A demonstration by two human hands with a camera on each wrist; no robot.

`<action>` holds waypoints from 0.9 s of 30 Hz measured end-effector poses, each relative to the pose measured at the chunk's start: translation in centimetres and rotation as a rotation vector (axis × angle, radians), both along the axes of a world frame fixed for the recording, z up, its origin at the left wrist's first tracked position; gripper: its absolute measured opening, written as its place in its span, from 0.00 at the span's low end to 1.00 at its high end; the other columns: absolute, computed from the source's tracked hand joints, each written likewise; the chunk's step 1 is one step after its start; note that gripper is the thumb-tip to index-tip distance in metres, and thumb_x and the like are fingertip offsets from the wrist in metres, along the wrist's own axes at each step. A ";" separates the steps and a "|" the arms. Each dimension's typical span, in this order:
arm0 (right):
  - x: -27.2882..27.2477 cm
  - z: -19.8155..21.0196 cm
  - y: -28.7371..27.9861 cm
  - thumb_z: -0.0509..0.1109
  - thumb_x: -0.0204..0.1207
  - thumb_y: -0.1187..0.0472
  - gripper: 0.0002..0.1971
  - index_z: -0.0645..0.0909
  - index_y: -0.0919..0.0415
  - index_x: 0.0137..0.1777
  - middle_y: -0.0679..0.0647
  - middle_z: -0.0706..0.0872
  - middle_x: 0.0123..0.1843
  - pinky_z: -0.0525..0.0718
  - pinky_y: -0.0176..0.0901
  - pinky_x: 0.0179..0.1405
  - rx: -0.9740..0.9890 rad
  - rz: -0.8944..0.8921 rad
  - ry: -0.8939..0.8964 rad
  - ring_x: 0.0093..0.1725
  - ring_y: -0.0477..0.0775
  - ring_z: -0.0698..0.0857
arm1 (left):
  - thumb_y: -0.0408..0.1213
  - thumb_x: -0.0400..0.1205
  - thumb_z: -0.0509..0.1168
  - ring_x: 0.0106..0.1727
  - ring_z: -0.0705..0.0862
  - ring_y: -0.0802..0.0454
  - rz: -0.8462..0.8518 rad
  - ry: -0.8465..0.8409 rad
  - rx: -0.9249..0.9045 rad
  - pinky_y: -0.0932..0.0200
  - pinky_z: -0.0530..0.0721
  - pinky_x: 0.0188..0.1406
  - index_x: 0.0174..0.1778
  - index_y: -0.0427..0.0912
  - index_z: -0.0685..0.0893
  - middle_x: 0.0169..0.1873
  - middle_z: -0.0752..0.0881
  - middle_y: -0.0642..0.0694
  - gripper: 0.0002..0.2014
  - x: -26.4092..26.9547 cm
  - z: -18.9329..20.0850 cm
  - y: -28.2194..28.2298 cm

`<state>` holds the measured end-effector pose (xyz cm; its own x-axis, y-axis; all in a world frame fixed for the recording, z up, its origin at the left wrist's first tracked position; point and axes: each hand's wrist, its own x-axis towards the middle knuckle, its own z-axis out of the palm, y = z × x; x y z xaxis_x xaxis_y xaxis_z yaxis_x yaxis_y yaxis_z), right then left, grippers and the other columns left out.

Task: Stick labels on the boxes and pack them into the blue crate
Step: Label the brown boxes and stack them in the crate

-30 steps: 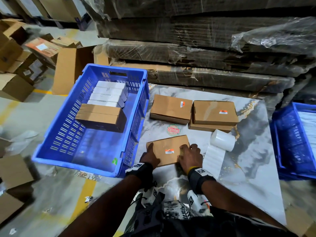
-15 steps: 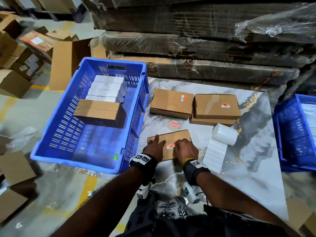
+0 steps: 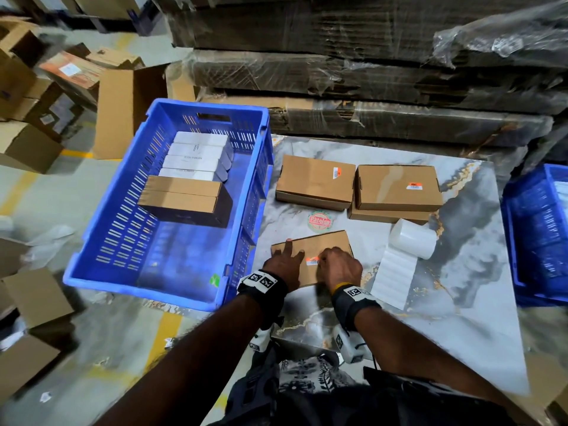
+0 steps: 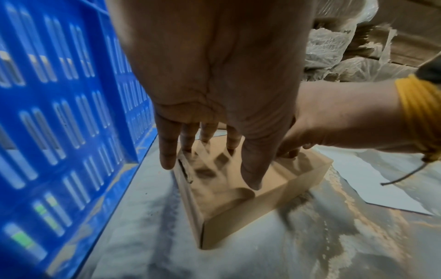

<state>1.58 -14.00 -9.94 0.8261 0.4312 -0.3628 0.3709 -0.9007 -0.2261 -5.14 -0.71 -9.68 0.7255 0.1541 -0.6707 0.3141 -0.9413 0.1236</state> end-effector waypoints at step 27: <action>0.0 -0.1 0.1 0.63 0.81 0.58 0.12 0.84 0.50 0.60 0.55 0.85 0.58 0.82 0.47 0.53 -0.027 -0.012 0.028 0.57 0.61 0.86 | 0.47 0.77 0.73 0.82 0.57 0.29 -0.021 0.022 0.010 0.36 0.75 0.72 0.86 0.49 0.52 0.85 0.39 0.35 0.46 0.4 0.2 -0.2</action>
